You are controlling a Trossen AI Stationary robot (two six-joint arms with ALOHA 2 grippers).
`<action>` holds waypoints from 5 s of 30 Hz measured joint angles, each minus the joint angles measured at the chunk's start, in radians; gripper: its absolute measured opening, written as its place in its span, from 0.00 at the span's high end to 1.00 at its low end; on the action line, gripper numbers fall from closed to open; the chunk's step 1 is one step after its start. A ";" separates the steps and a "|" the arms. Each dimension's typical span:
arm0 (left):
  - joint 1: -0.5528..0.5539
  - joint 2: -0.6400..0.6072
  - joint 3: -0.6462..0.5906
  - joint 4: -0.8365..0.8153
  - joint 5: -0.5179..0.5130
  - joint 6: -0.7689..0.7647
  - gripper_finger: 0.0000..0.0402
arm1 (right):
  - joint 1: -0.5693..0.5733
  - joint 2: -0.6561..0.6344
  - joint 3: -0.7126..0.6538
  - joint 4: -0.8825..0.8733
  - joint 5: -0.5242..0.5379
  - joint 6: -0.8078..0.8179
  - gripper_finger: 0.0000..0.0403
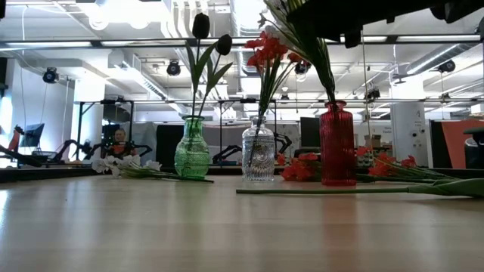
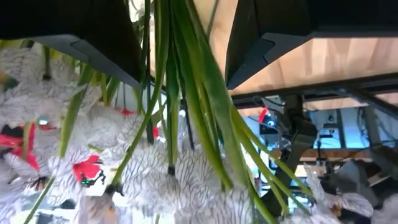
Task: Sort flowers into vase by color
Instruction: Put the bottom white flowers into the red vase, then put the black tulip into the green vase
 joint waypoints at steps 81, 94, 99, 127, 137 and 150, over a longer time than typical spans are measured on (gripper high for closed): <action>0.000 0.000 0.000 -0.001 0.000 0.000 0.81 | 0.154 -0.002 0.022 -0.288 0.280 0.305 0.36; 0.000 0.000 0.000 0.000 0.000 0.000 0.81 | 0.164 0.002 0.153 -0.530 0.321 0.380 0.37; 0.000 0.000 0.000 0.000 0.000 0.000 0.81 | 0.164 0.002 0.208 -0.720 0.321 0.509 0.38; 0.000 0.000 0.000 0.000 0.000 -0.011 0.81 | 0.171 0.004 0.584 -1.495 0.073 0.937 0.42; 0.000 0.000 0.000 0.000 0.000 -0.012 0.81 | 0.171 0.004 0.631 -1.557 0.023 0.959 0.42; 0.000 0.000 0.000 0.001 0.000 -0.019 0.81 | 0.170 0.005 0.707 -1.830 -0.183 1.230 0.42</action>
